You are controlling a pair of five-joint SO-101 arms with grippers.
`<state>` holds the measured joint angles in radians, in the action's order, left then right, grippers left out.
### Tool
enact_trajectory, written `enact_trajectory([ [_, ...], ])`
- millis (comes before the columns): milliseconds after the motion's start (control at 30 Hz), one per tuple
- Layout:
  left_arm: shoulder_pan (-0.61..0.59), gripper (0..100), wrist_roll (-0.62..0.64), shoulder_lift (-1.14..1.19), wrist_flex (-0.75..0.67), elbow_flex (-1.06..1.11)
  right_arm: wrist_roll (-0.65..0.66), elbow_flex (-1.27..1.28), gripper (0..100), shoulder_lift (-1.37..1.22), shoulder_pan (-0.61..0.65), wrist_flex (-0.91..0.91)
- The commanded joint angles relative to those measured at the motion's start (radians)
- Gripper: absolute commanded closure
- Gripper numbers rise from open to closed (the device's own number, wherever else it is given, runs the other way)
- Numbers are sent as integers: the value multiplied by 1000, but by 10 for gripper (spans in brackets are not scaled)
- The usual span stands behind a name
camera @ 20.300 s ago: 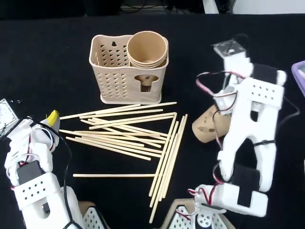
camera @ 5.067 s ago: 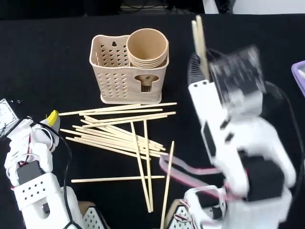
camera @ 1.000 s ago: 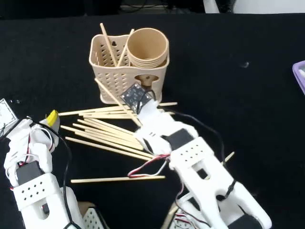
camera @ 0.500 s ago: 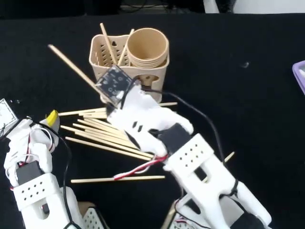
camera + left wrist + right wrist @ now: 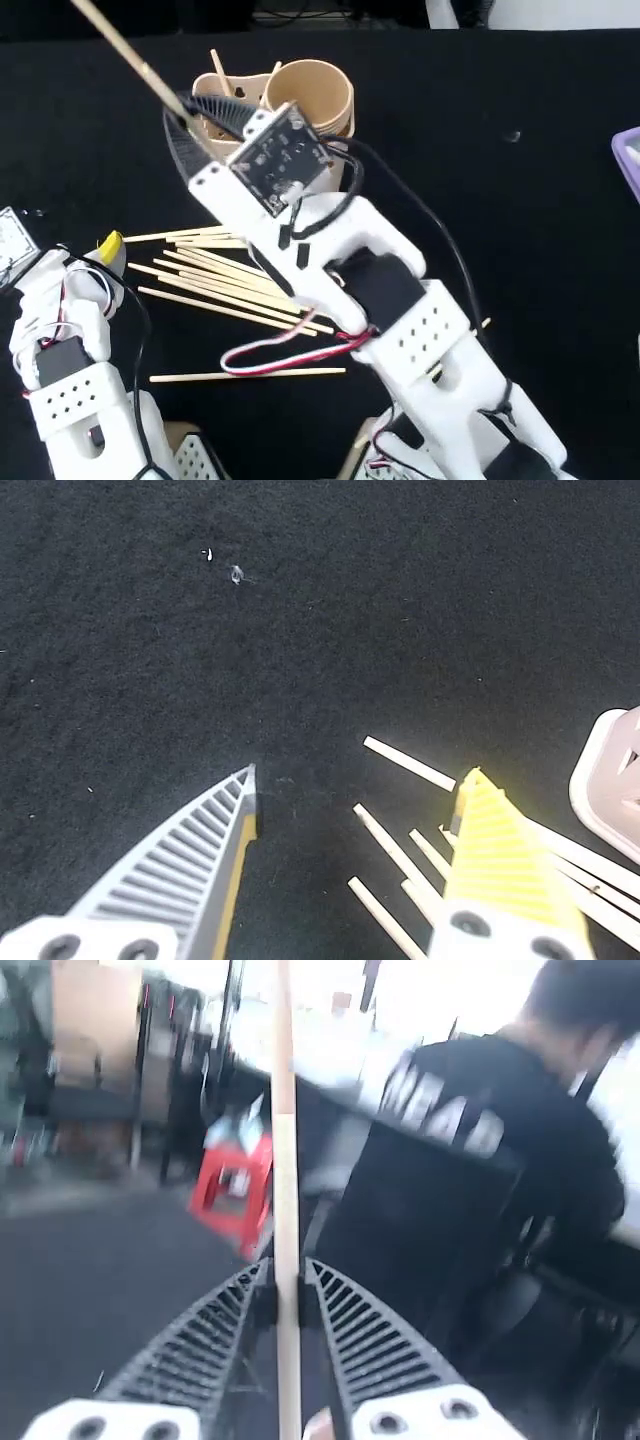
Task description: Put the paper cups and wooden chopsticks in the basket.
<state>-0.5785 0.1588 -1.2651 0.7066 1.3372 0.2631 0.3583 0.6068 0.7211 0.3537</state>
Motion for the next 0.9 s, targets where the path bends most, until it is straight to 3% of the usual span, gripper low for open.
enact_trajectory([
  [0,4,686,3,-15,-21,-31,-5,-70,988,-74,-52,-196],
  [133,7,686,3,-15,-21,-30,-5,-119,988,-180,-92,-331],
  [433,8,686,3,-15,-21,-35,-5,-323,988,-355,-101,-338],
  [867,8,686,3,-15,-21,-35,-5,-216,988,-510,-176,-342],
])
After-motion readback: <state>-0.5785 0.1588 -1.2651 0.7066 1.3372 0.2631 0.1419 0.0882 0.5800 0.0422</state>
